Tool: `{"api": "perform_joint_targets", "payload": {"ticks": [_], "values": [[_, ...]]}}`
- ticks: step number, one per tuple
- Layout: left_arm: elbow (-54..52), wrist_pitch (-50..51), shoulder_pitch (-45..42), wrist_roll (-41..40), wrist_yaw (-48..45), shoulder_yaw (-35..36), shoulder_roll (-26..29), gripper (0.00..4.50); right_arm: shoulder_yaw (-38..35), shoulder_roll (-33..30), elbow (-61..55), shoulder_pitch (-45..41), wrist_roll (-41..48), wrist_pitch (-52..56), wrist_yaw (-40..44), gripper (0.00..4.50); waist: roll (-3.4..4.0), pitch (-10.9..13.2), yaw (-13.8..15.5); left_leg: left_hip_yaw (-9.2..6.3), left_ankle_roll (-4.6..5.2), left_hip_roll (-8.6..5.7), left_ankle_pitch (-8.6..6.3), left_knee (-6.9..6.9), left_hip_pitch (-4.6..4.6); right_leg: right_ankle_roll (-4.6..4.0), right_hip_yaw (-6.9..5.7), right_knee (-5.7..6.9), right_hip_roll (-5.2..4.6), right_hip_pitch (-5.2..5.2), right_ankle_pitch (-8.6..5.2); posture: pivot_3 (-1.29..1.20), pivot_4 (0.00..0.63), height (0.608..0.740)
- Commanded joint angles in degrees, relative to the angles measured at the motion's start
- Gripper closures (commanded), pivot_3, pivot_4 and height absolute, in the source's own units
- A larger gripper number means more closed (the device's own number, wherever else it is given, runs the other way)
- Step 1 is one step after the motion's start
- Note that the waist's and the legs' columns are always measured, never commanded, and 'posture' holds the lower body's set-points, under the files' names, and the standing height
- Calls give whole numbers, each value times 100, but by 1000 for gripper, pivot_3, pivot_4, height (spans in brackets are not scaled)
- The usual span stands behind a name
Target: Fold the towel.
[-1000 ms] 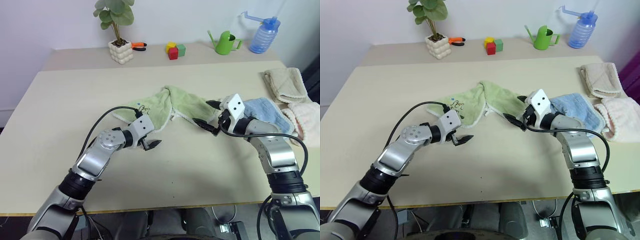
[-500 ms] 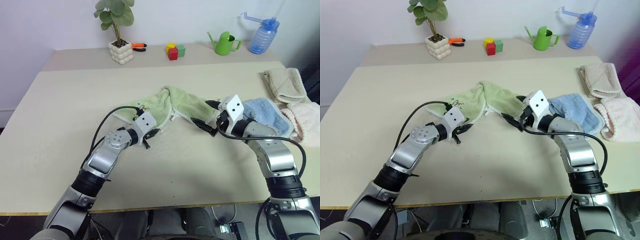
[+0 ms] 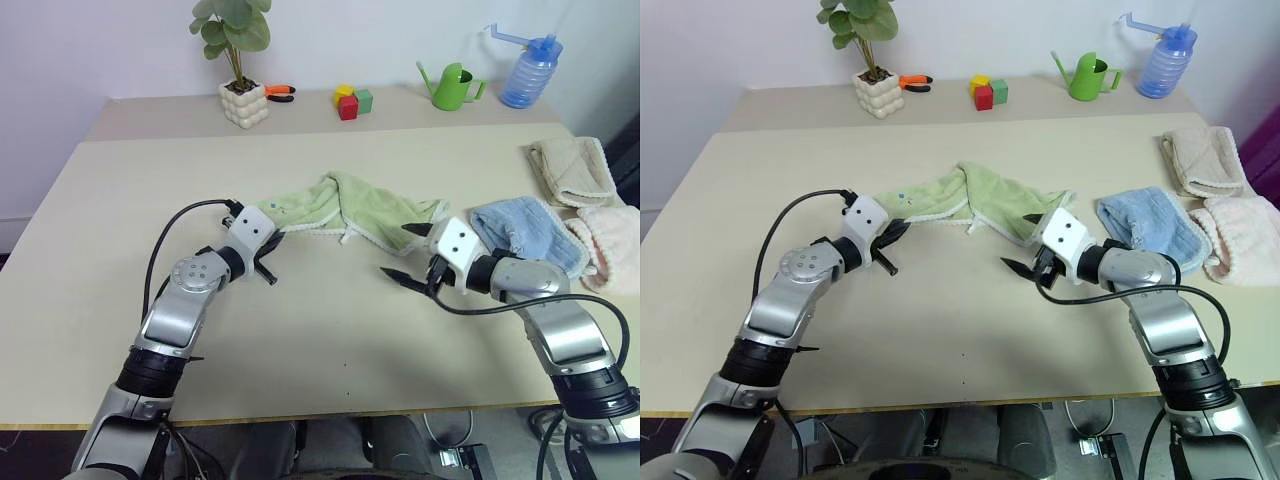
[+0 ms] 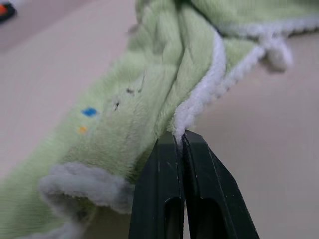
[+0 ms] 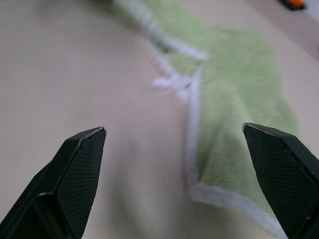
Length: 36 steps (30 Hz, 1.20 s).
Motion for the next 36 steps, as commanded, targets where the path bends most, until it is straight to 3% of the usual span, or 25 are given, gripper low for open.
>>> {"api": "perform_joint_targets", "payload": {"ticks": [1,5,10,22,26,31,36], "values": [[-330,71,83,-73,-79,129,97,4483,155,-229,317,-171,-809,-772,-300,0,0,0,1,2,-4,0,2,0,1,0,0,0,-1,0,0,0,150,732],[-379,118,113,-101,-84,191,126,4483,365,-570,975,-461,-1713,-1796,-663,0,-1,1,0,3,-7,-1,4,1,0,0,0,1,0,0,0,0,150,732],[-381,132,115,-104,-61,211,126,4483,629,-542,1831,-897,-2453,-2798,-1201,0,-1,1,-14,4,-10,2,6,-1,2,0,1,-1,2,0,0,0,150,732],[-427,141,223,-81,-45,233,167,4483,958,-11,2809,-1527,-2901,-3757,-1583,0,-1,1,-42,4,-12,3,7,-2,3,-1,3,-1,6,1,0,0,150,732],[-467,147,281,-82,-30,258,171,4500,909,6,2828,-1526,-2846,-3855,-1591,1709,-1,1,-43,4,-12,3,7,-1,3,-1,3,-1,6,1,0,0,150,732],[-464,130,328,-69,-31,309,179,4500,839,-42,2730,-1467,-2778,-3889,-1565,4303,-1,1,-41,3,-12,3,7,-2,2,-1,3,-1,6,0,0,0,150,732],[-486,87,475,-152,-37,658,356,4500,467,-99,2237,-1252,-2194,-3729,-1375,4447,-1,1,-43,3,-12,3,7,-2,2,-1,3,-2,6,0,0,0,150,732]]}}
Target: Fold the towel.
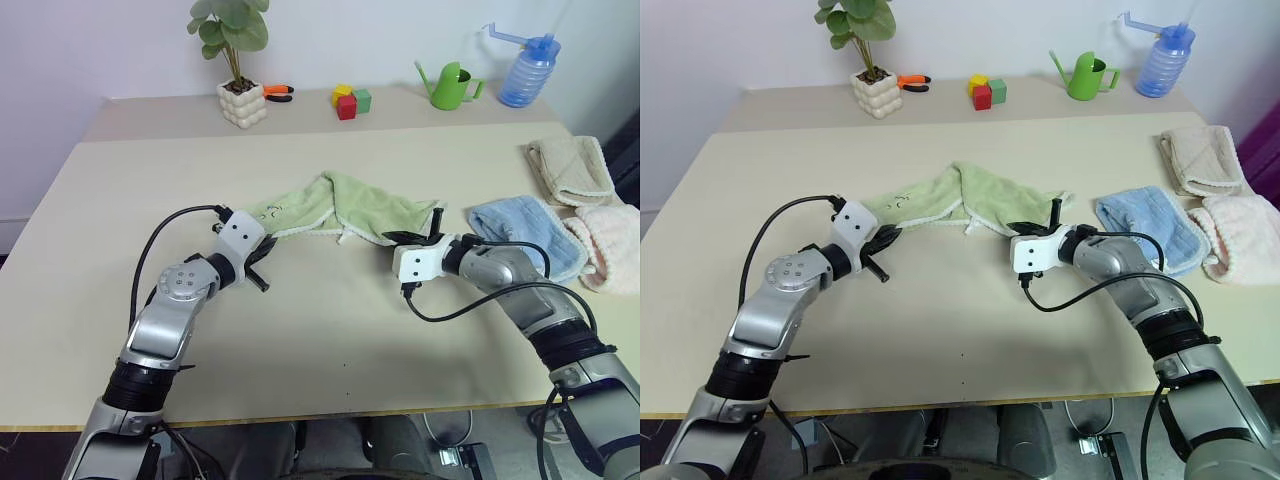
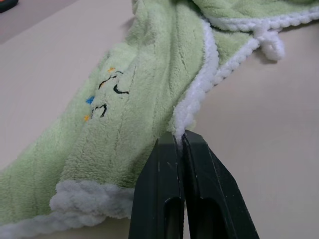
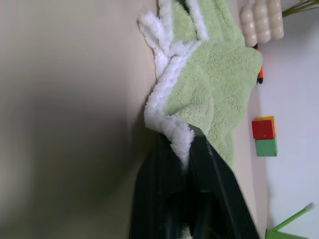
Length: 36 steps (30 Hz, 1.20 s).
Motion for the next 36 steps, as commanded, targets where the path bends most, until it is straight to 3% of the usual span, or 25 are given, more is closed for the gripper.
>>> {"api": "perform_joint_targets", "payload": {"ticks": [1,8,17,22,24,29,36], "values": [[-200,-122,113,-104,-2,455,229,4500,-469,-92,-523,75,558,174,147,4447,0,0,-10,0,0,0,0,-1,0,0,0,0,0,0,0,0,150,732],[503,-456,-298,-312,19,1202,590,4500,-1168,-20,-503,-464,1302,955,229,4447,0,0,3,-1,1,0,-1,1,0,0,0,0,0,0,0,0,150,732],[4008,-2471,-3522,164,922,1462,906,4500,-1428,69,1852,-3156,1160,850,-595,4447,-12,8,12,-3,-1,-2,1,-1,-12,-4,-6,-10,-1,-8,3,0,150,732],[5028,-3227,-4379,49,1020,1672,1159,4500,-1549,-20,2259,-3713,1377,659,-564,4447,-12,7,-127,0,1,-5,1,-4,-82,-1,-8,0,-8,-78,5,0,150,732],[4977,-3262,-4242,-52,785,1722,1255,4500,-1633,-15,2055,-3595,1621,722,-329,4447,-10,6,-169,1,1,-5,1,-6,-90,0,-9,-2,-9,-86,5,0,150,732],[3045,-2554,-2208,-789,-304,2002,1564,4500,-1686,-64,289,-1922,2792,1557,1140,4447,-5,3,-298,-2,2,-2,0,-6,-88,1,-8,8,-7,-88,6,0,150,732],[588,-1220,358,-1685,-977,2593,1872,4500,-1785,-379,-1688,198,3689,3026,2152,4447,-1,8,-234,-4,8,-2,-4,44,-105,0,-1,26,-7,-95,6,0,150,732]]}}
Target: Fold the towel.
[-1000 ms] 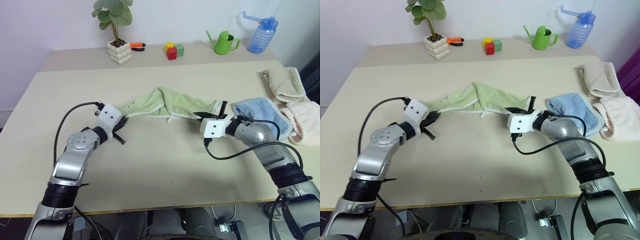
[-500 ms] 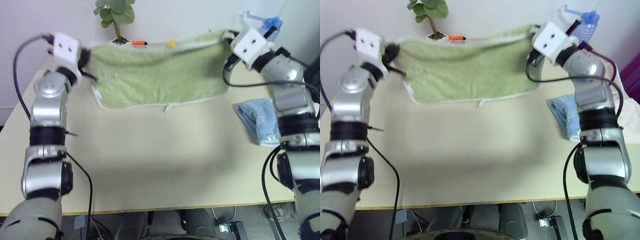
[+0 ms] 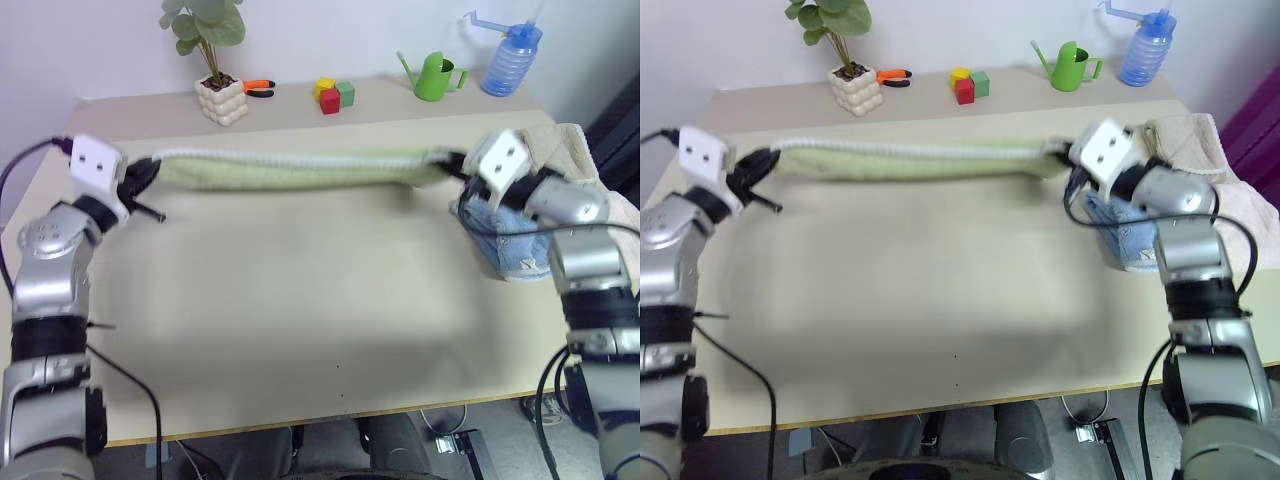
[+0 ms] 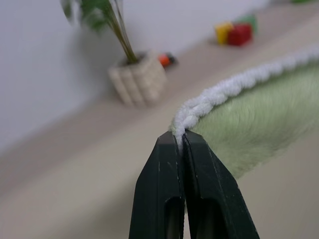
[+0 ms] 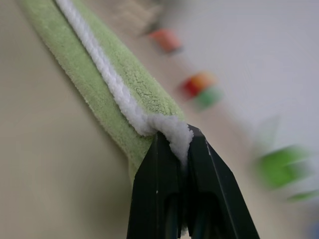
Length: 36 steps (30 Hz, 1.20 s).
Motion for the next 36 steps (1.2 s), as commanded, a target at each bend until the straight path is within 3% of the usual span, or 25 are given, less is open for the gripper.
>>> {"api": "perform_joint_targets", "payload": {"ticks": [1,3,10,18,22,28,36], "values": [[-1196,595,939,-477,-406,513,325,4500,-253,-342,-1110,642,529,627,442,4447,2,-1,39,0,1,0,-1,4,6,0,0,1,0,9,0,0,150,732],[-1738,1077,1813,-783,-762,766,489,4500,-322,-545,-1626,1228,847,1106,705,4447,6,-5,100,0,30,1,-18,9,16,0,0,1,1,22,0,0,150,732],[-2247,1773,3209,-1125,-1282,1405,785,4500,-623,-885,-2244,1836,1272,1870,942,4447,4,-4,200,3,44,3,-29,18,34,-2,-1,1,-1,46,-1,0,150,732],[-1550,1324,2426,-788,-921,1146,611,4500,-789,-874,-1444,1534,1092,1650,910,4447,3,-5,305,4,44,1,-29,20,38,-2,-8,-8,-3,54,0,0,150,732],[-1042,1071,1842,-575,-841,774,514,4500,-689,-798,-894,1180,1047,1545,964,3139,4,-5,290,5,44,1,-29,20,40,-2,-8,-8,-4,53,1,0,150,732],[-143,638,1032,-240,-857,187,337,4500,-340,-495,-144,656,624,1043,893,115,3,-5,265,6,41,2,-28,18,42,-2,-8,-4,-2,51,1,0,150,732],[225,421,739,-87,-871,-66,203,4500,-314,-235,49,445,540,948,772,41,3,-5,267,8,15,0,-13,19,35,-2,-7,-4,-4,43,2,0,150,732]]}}
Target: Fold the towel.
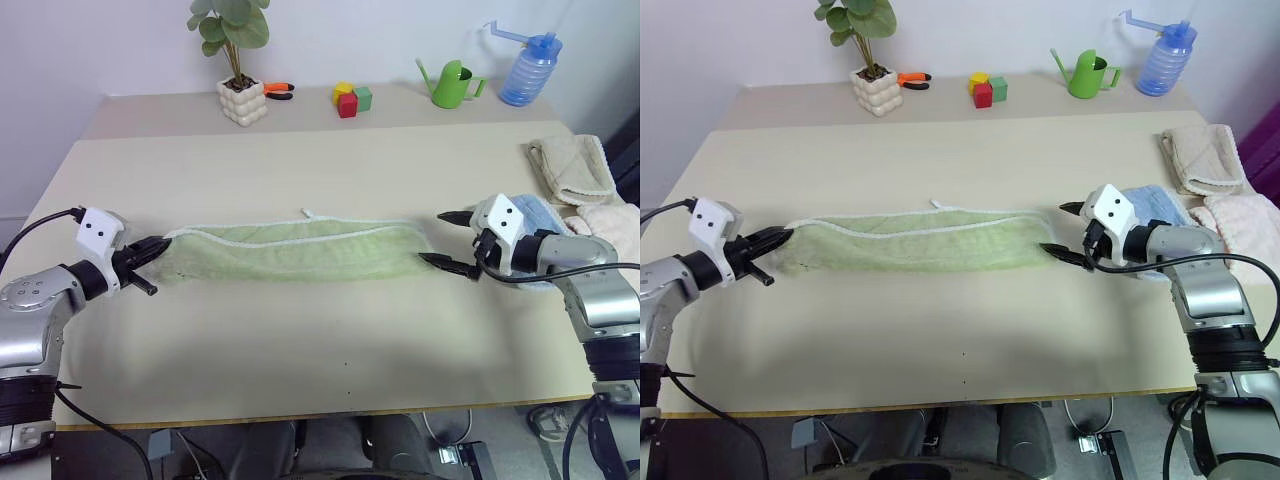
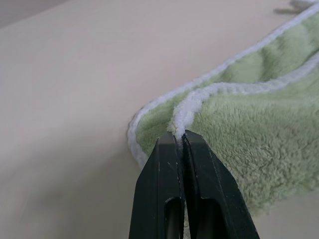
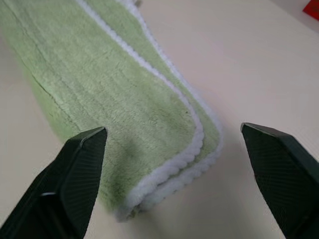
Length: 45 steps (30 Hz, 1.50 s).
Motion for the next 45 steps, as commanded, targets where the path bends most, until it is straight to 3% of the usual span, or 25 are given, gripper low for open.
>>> {"api": "perform_joint_targets", "payload": {"ticks": [1,15,22,25,32,45], "values": [[-33,-151,-74,47,33,-1,-19,4500,-173,144,-66,-163,105,18,-117,41,0,0,0,0,0,0,0,0,0,0,0,0,0,0,0,0,150,732],[-101,-95,-114,55,83,-173,-184,4500,-123,945,78,-779,592,2513,-1007,41,0,0,0,-3,4,0,-2,1,-2,0,1,4,0,-3,0,0,150,732],[-200,-65,-39,45,120,-178,-252,4500,168,1192,814,-1126,203,2455,-1212,41,0,0,-15,-1,-1,0,1,0,-4,0,1,5,0,-6,1,0,150,732],[-239,-56,13,37,130,-166,-262,4500,213,1226,968,-1188,135,2363,-1193,934,0,0,-20,-2,-1,-1,1,0,-4,0,1,6,1,-6,1,0,150,732],[-321,-23,127,16,152,-116,-267,4500,269,1145,979,-1108,-70,1982,-1077,4441,0,0,-30,-2,0,-1,0,0,-3,0,1,6,1,-6,1,0,150,732],[-311,-41,176,-3,120,-125,-256,4500,155,967,238,-512,-477,591,-1032,4482,0,0,-35,-2,-1,0,1,0,-3,0,1,7,3,-7,1,0,150,732]]}}
